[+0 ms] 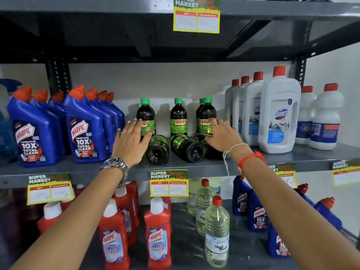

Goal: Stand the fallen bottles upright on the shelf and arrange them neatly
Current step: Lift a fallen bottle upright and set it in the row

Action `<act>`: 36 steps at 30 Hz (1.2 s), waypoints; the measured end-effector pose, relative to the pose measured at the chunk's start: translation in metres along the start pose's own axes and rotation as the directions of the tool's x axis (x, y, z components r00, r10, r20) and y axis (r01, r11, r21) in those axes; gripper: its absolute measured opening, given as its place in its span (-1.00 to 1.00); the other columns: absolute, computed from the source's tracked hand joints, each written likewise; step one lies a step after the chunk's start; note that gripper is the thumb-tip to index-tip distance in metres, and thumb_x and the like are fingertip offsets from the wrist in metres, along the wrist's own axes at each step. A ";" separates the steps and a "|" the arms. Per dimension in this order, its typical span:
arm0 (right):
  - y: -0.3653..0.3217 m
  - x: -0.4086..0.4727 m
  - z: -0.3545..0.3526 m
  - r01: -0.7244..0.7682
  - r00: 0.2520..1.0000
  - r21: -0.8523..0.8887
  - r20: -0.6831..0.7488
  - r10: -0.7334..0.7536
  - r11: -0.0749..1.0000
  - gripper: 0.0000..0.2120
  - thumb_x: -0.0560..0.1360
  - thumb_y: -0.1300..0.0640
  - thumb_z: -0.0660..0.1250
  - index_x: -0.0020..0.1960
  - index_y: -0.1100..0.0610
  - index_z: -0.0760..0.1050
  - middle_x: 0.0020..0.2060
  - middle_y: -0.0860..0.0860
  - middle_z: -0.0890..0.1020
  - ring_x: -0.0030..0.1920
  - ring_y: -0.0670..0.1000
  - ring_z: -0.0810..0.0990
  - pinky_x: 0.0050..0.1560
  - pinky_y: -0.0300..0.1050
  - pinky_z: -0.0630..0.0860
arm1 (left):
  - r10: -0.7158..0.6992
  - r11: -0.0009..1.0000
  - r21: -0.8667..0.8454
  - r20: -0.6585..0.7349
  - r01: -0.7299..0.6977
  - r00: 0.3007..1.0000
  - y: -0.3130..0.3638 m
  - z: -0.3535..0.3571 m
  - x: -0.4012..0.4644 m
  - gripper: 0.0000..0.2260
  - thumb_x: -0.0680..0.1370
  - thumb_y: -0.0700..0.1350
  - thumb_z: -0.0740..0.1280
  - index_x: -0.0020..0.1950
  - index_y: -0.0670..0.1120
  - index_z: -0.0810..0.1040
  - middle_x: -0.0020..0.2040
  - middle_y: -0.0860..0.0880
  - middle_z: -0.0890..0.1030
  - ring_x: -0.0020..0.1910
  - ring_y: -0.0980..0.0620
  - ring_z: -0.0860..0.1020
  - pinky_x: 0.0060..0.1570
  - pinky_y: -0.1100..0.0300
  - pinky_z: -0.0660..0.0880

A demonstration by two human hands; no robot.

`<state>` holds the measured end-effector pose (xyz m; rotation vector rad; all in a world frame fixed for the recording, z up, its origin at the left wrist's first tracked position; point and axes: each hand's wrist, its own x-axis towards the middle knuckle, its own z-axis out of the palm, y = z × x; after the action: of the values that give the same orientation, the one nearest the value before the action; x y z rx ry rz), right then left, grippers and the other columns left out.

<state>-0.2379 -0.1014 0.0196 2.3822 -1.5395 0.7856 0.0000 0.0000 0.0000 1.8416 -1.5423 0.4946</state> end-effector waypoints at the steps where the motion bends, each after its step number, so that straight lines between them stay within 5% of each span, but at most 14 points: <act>1: 0.001 0.001 0.002 -0.020 0.999 0.022 0.051 0.019 1.000 -0.38 0.48 -0.03 0.25 0.43 0.23 0.16 0.32 0.24 0.42 0.36 0.25 0.32 0.28 0.24 0.37 | -0.027 1.000 -0.006 0.017 0.027 0.999 -0.004 0.000 -0.005 -0.46 0.55 0.13 -0.01 0.48 -0.08 0.06 0.52 -0.06 0.09 0.50 -0.02 0.04 0.47 -0.06 -0.03; 5: 0.001 0.004 0.001 -0.087 0.971 0.065 0.228 0.070 0.994 -0.39 0.49 -0.02 0.23 0.43 0.23 0.17 0.20 0.24 0.53 0.21 0.25 0.49 0.15 0.09 0.47 | -0.068 0.997 -0.030 0.168 0.074 0.983 -0.028 0.008 -0.025 -0.49 0.57 0.09 -0.01 0.47 -0.09 0.10 0.52 -0.06 0.13 0.49 -0.01 0.06 0.47 -0.04 0.01; 8: -0.002 0.008 -0.006 -0.089 0.947 0.036 0.311 0.073 0.995 -0.53 0.48 -0.01 0.22 0.30 0.21 0.32 0.15 0.18 0.54 0.13 0.20 0.53 0.10 0.04 0.48 | -0.044 0.993 0.121 0.241 0.015 0.970 -0.033 0.014 -0.037 -0.54 0.56 0.06 0.01 0.41 -0.11 0.26 0.47 -0.09 0.25 0.45 -0.04 0.19 0.41 -0.05 0.15; 12: -0.005 0.015 -0.015 -0.100 0.892 0.047 0.447 0.068 0.994 -0.53 0.48 0.01 0.25 0.31 0.21 0.33 0.17 0.15 0.52 0.13 0.14 0.51 0.10 -0.04 0.44 | -0.006 0.935 0.334 0.341 -0.116 0.940 -0.031 0.010 -0.044 -0.66 0.55 -0.09 0.07 0.31 -0.07 0.36 0.33 -0.11 0.43 0.26 -0.11 0.42 -0.02 0.04 0.39; 17: -0.004 0.015 -0.018 -0.102 0.852 -0.026 0.514 0.100 0.995 -0.38 0.36 -0.02 0.44 0.33 0.21 0.37 0.16 0.13 0.51 0.16 0.13 0.50 0.14 -0.03 0.45 | 0.016 0.877 0.442 0.363 -0.187 0.932 -0.032 0.012 -0.044 -0.65 0.54 -0.16 0.06 0.33 -0.04 0.33 0.29 -0.08 0.45 0.20 -0.09 0.45 -0.34 0.20 0.22; 27: 0.017 0.019 -0.004 -0.180 0.972 0.450 0.218 0.088 0.875 -0.42 0.22 0.09 0.51 0.17 0.24 0.44 -0.01 0.12 0.57 -0.01 0.12 0.55 0.07 -0.03 0.54 | 0.053 0.862 0.466 0.309 -0.199 0.950 -0.036 0.019 -0.045 -0.66 0.52 -0.17 0.09 0.30 -0.03 0.35 0.26 -0.06 0.47 0.15 -0.06 0.47 -0.40 0.21 0.14; 31: 0.016 0.018 -0.001 -0.142 0.974 0.751 -0.010 0.227 0.644 -0.21 0.25 0.13 0.53 0.38 0.19 0.24 0.06 0.06 0.49 -0.02 0.07 0.53 0.00 -0.11 0.48 | 0.089 0.849 0.482 0.272 -0.216 0.958 -0.036 0.019 -0.046 -0.64 0.53 -0.15 0.01 0.30 -0.03 0.34 0.25 -0.04 0.48 0.12 -0.03 0.48 -0.44 0.25 0.10; 36: 0.015 0.010 0.006 -0.042 0.947 0.889 -0.110 0.303 0.456 -0.25 0.27 0.32 0.49 0.35 0.23 0.17 0.08 0.06 0.49 0.12 0.05 0.48 0.11 -0.17 0.38 | 0.122 0.845 0.483 0.245 -0.230 0.962 -0.036 0.019 -0.047 -0.64 0.54 -0.11 -0.02 0.31 -0.01 0.35 0.21 -0.03 0.50 0.07 -0.03 0.49 -0.43 0.25 0.13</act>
<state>-0.2462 -0.1185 0.0185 2.5054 -1.4528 2.3482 0.0218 0.0221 -0.0539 2.2080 -1.8635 0.8945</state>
